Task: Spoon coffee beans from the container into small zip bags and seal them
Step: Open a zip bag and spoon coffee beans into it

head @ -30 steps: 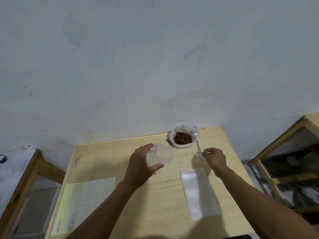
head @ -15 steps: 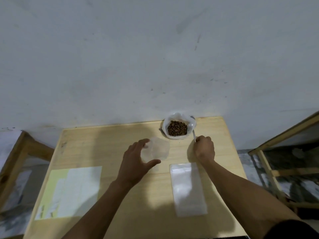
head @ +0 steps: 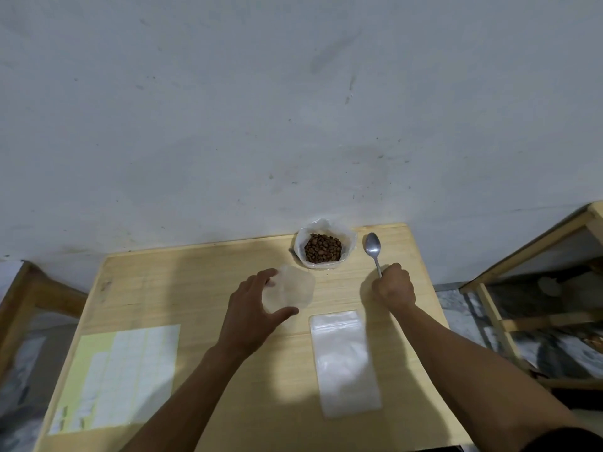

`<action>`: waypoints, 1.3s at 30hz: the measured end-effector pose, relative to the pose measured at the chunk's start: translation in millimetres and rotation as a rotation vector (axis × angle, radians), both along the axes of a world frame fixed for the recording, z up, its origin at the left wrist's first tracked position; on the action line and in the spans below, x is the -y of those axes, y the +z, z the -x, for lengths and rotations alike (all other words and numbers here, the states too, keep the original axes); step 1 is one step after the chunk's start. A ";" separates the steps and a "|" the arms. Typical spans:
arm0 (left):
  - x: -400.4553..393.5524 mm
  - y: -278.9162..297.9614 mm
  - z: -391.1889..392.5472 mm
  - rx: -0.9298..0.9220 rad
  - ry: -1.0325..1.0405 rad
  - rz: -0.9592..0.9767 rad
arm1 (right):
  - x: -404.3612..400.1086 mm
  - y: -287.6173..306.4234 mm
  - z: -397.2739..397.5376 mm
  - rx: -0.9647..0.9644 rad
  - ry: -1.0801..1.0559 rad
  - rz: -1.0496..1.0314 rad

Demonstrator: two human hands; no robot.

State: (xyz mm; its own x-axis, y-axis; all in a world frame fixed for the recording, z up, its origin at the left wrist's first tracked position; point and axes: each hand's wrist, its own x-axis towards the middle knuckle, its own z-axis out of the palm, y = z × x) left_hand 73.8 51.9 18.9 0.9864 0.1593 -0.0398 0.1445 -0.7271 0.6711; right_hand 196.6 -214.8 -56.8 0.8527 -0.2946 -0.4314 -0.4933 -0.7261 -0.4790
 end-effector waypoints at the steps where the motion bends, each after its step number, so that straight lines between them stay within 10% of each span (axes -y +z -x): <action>1: 0.7 -0.8 0.3 -0.003 -0.004 -0.002 | 1.6 0.5 -1.5 0.014 -0.001 0.007; 19: 11.4 -7.1 11.0 0.008 0.006 0.020 | 14.8 11.0 5.4 0.100 -0.188 0.004; 39: -10.7 1.0 -29.0 0.005 -0.168 0.021 | -7.0 114.5 23.6 0.696 -0.314 -0.653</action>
